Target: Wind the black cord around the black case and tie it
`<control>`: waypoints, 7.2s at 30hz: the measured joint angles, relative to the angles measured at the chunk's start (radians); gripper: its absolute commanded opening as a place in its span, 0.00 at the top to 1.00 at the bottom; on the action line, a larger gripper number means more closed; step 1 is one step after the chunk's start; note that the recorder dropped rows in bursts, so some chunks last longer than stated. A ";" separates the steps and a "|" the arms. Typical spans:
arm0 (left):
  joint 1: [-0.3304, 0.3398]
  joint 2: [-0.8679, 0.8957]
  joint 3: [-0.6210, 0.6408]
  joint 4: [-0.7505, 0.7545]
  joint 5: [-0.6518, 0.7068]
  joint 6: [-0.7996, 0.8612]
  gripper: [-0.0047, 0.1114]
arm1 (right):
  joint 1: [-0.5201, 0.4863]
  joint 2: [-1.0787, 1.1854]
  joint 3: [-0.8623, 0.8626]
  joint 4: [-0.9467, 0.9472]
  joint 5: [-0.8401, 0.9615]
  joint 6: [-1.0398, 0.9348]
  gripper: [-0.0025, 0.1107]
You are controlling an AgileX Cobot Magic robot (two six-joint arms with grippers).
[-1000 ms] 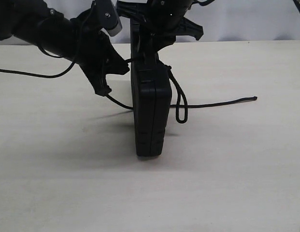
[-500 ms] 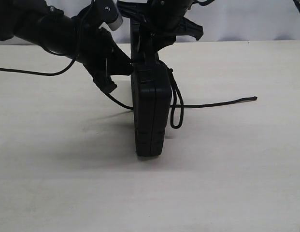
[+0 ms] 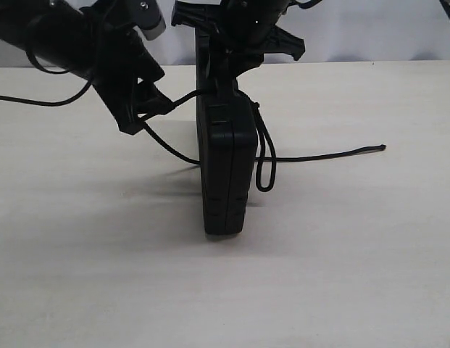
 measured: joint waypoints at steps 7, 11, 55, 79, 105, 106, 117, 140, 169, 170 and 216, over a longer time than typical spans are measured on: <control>0.000 -0.073 0.000 0.163 0.023 -0.278 0.83 | 0.000 0.000 0.000 0.000 0.000 0.000 0.94; 0.000 -0.135 0.000 0.259 0.044 -0.479 0.96 | 0.000 0.000 0.000 0.000 0.000 0.000 0.94; 0.000 -1.237 0.762 0.327 -0.627 -0.960 0.96 | 0.000 0.000 0.000 0.000 0.000 0.000 0.94; 0.045 -1.299 0.762 0.351 -0.627 -0.961 0.96 | 0.000 0.000 0.000 0.000 0.000 0.000 0.94; 0.433 -1.638 0.762 0.461 -0.627 -0.961 0.96 | 0.000 0.000 0.000 0.000 0.000 0.000 0.94; 0.433 -1.640 0.762 0.461 -0.627 -0.961 0.96 | 0.000 0.000 0.000 0.000 0.000 0.000 0.94; 0.354 -1.642 0.868 0.466 -0.635 -0.961 0.96 | 0.000 0.000 0.000 0.000 0.000 0.000 0.94; 0.352 -1.645 1.151 0.701 -0.626 -0.961 0.96 | 0.000 0.000 0.000 0.000 0.000 0.000 0.94; 0.352 -1.645 1.219 0.710 -0.570 -0.961 0.96 | 0.000 0.000 0.000 0.000 0.000 0.000 0.94; 0.352 -1.645 1.219 0.710 -0.570 -0.961 0.96 | 0.000 0.000 0.000 0.000 0.000 0.000 0.94; 0.352 -1.645 1.219 0.712 -0.337 -1.350 0.96 | 0.000 0.000 0.000 0.000 0.000 0.000 0.94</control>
